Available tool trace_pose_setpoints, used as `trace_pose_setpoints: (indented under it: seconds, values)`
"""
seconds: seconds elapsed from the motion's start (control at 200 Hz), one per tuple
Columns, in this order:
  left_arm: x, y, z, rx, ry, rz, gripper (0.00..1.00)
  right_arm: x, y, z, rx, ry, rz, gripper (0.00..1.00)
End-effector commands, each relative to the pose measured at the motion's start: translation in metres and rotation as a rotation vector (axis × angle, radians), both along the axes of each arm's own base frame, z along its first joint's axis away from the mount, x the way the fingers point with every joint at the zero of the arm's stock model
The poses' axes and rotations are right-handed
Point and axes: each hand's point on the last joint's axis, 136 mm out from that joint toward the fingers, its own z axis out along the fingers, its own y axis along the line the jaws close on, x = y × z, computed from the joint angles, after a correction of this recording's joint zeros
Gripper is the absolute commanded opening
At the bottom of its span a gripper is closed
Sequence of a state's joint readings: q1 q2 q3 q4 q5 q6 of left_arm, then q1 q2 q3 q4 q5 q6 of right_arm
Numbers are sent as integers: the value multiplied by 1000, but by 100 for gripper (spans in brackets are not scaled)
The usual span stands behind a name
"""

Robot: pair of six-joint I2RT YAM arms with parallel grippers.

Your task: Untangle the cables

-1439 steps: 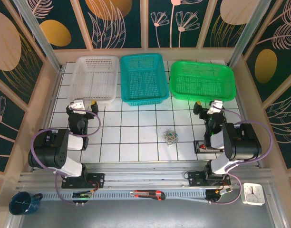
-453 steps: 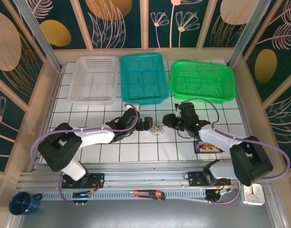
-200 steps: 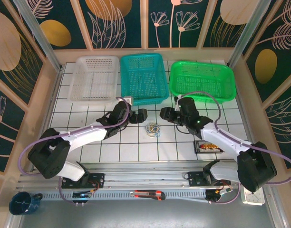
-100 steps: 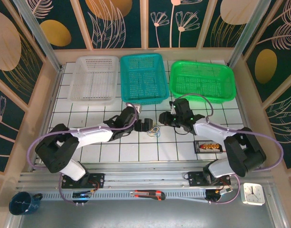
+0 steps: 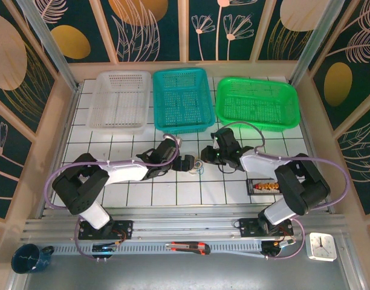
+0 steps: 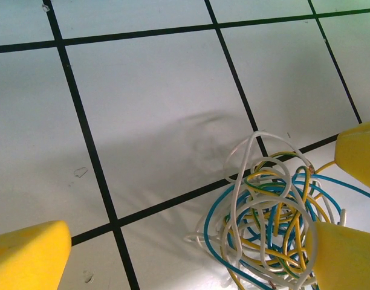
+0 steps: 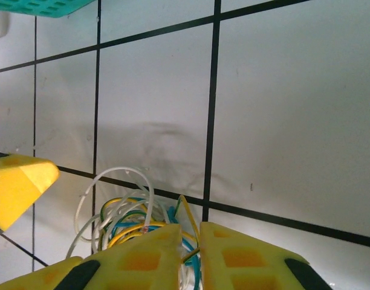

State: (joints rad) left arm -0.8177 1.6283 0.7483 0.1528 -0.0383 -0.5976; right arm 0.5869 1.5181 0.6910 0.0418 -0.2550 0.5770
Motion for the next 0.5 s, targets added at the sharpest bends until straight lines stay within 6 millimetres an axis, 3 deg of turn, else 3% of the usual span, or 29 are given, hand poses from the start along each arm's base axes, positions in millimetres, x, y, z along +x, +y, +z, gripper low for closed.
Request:
trace_pose_setpoints:
  seconds: [0.0,0.115,0.24,0.495]
  values:
    - [0,2,-6,26,-9,-1,99,5,2,2,-8,-36,3,12]
    - [-1,4,-11,32,-5,4,99,6,1,7,-5,-48,-3,0]
    - [-2,6,-17,39,3,7,99,6,1,21,7,-74,-2,0]
    - [-3,15,-34,87,17,22,99,11,4,70,57,-165,10,0]
